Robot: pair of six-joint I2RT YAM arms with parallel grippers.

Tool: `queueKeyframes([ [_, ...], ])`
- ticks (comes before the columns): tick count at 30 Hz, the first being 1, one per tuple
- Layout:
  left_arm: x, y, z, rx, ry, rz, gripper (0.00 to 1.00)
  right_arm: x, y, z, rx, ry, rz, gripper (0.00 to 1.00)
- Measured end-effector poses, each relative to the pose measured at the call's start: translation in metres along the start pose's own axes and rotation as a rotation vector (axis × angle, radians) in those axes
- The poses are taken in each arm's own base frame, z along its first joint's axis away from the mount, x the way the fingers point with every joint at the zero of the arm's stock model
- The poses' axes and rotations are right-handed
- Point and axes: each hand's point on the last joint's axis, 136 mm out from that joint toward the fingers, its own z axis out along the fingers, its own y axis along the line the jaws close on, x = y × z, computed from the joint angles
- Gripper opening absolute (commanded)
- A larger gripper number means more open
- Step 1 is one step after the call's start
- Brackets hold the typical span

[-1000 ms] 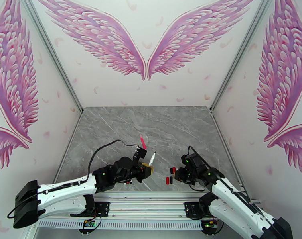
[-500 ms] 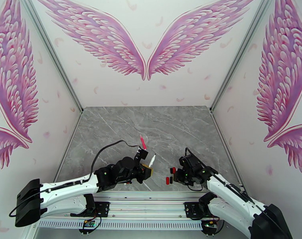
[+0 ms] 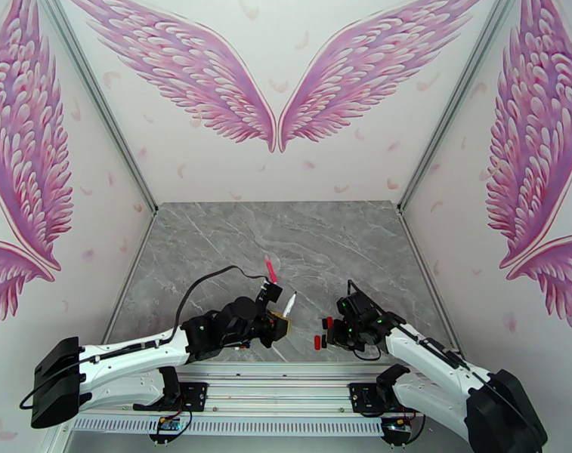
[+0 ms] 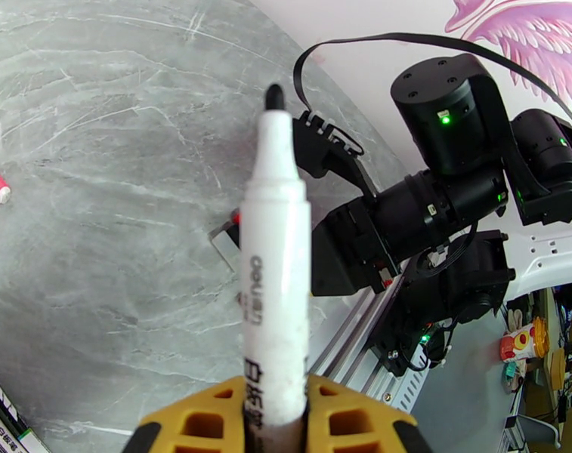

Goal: Open the pen caps

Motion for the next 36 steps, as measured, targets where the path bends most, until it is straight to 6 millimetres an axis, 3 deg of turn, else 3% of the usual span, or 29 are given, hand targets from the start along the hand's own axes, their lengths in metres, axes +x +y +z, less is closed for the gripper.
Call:
queueKeyframes([
  [27,0.0075,-0.0034,0.0093,0.008,0.041,0.01,0.01,-0.0019,-0.0019,0.0069,0.014,0.012,-0.01,0.31],
  [36,0.0075,-0.003,0.0094,0.003,0.039,0.011,0.01,-0.0039,0.0048,-0.0017,-0.015,-0.019,-0.029,0.36],
])
